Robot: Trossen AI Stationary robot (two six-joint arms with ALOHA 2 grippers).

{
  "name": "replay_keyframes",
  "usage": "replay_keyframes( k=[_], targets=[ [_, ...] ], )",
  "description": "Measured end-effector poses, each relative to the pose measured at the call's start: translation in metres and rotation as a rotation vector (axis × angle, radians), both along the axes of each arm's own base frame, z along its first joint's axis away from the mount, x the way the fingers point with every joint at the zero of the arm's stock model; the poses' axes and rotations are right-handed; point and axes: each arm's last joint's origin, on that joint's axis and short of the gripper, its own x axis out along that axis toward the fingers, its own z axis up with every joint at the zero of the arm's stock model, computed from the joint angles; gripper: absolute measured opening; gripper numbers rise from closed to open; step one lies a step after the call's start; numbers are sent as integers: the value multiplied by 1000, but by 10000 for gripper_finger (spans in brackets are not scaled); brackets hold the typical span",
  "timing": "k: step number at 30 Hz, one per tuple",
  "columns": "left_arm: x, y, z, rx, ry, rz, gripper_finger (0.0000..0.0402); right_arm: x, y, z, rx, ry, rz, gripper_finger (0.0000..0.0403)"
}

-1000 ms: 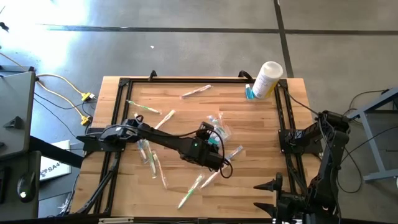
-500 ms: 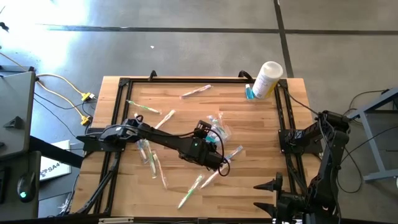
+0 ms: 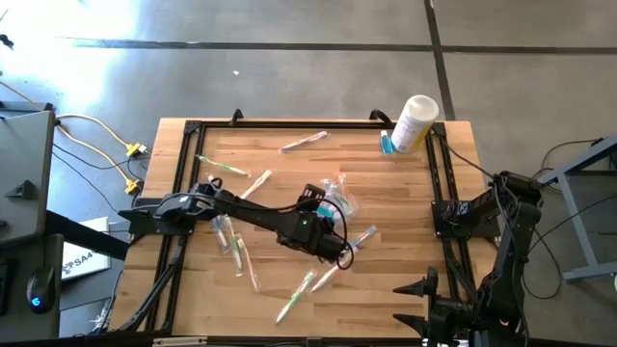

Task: Pick & Place toothbrushing station
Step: Put the blue mouthwash into the transparent organizer

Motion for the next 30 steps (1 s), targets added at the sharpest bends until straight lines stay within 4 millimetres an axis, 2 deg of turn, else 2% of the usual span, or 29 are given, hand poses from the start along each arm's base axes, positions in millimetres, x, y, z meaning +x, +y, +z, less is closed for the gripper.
replay_keyframes(
  k=[8,14,25,30],
  targets=[
    [0,0,0,8,-12,7,92,0,0,0,1,2,1,284],
    [0,0,0,24,47,-45,92,0,0,0,-1,-1,-1,284],
    [19,-9,-45,263,294,-207,92,2,-1,0,-1,2,-6,284],
    [20,-15,-44,347,346,-280,92,2,-1,-1,11,17,0,284]
  ],
)
